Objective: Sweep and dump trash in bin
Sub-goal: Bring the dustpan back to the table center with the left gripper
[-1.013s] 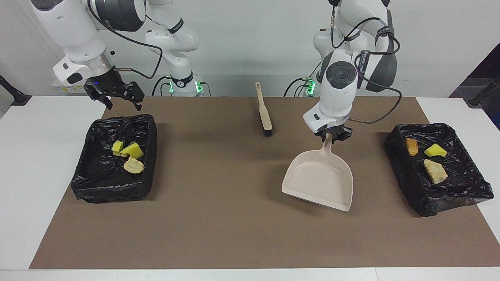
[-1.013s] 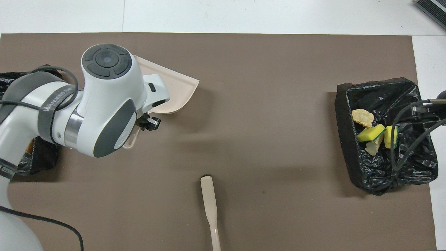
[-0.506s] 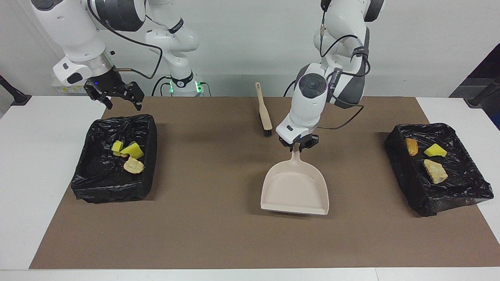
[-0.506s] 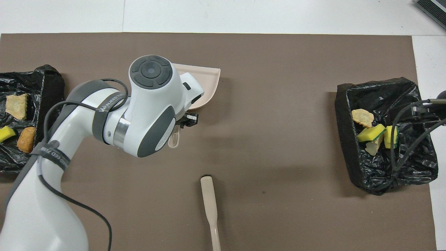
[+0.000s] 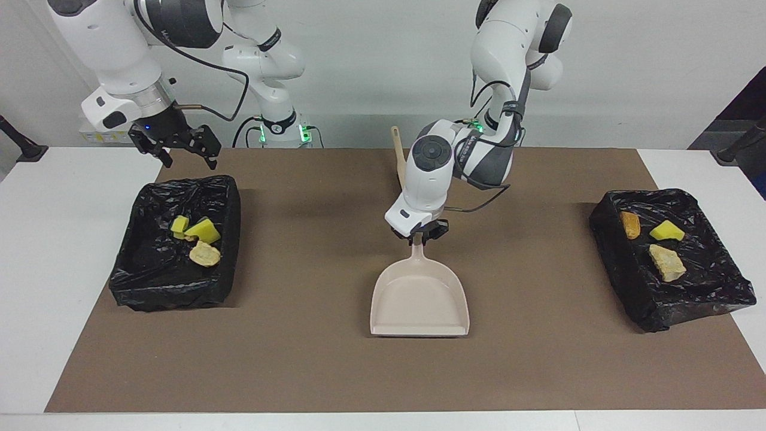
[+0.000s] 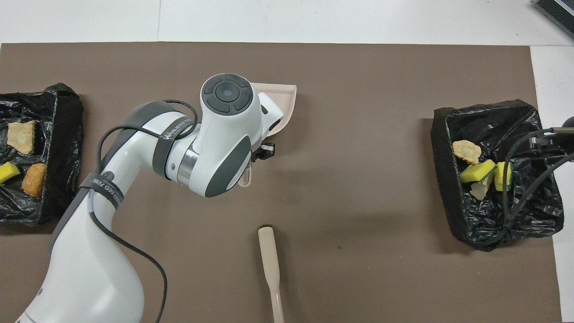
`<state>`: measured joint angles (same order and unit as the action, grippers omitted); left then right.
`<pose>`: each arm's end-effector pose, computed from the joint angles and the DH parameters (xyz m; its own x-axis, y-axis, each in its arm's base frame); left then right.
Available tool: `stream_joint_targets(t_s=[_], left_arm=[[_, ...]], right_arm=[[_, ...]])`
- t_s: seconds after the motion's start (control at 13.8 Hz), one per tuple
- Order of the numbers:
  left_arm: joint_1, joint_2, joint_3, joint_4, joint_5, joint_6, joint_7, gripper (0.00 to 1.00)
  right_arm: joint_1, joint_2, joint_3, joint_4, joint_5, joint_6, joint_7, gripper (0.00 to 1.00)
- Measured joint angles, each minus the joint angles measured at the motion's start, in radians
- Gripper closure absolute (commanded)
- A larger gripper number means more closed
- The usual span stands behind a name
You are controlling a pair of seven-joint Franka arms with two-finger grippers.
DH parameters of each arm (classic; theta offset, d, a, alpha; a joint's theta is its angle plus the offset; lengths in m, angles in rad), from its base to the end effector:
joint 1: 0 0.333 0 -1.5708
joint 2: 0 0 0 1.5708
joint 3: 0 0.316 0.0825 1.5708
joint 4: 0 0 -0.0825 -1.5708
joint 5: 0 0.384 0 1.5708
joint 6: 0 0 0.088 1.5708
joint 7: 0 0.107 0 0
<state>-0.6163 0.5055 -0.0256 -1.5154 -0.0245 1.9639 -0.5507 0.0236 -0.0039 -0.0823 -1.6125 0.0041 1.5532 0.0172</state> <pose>0.5522 -0.4115 0.3650 0.9947 -0.0781 -0.0666 -0.0783 -0.9969 -0.0005 0.5491 -0.0319 0.6055 0.9956 -0.0756 -0.0555 -0.0760 -0.9971 -0.0035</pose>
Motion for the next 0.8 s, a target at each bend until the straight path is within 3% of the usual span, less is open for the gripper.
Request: stream_joint_targets(t_s=[0.07,0.14,0.51,0.8], left_arm=[[-0.004,0.005,0.001,-0.002,0.000,0.004,-0.003,0.17],[-0.004,0.006,0.003,-0.005,0.000,0.004,-0.003,0.00],[0.010,-0.017,0.027,-0.007,0.000,0.011,0.018,0.00],[0.109,-0.167,0.040,-0.103,0.000,0.000,0.074,0.00]], right_arm=[[0.000,0.000,0.000,0.000,0.000,0.000,0.000,0.00],[0.000,0.000,0.000,0.000,0.000,0.000,0.000,0.00],[0.000,0.000,0.000,0.000,0.000,0.000,0.000,0.00],[0.000,0.000,0.000,0.000,0.000,0.000,0.000,0.00]])
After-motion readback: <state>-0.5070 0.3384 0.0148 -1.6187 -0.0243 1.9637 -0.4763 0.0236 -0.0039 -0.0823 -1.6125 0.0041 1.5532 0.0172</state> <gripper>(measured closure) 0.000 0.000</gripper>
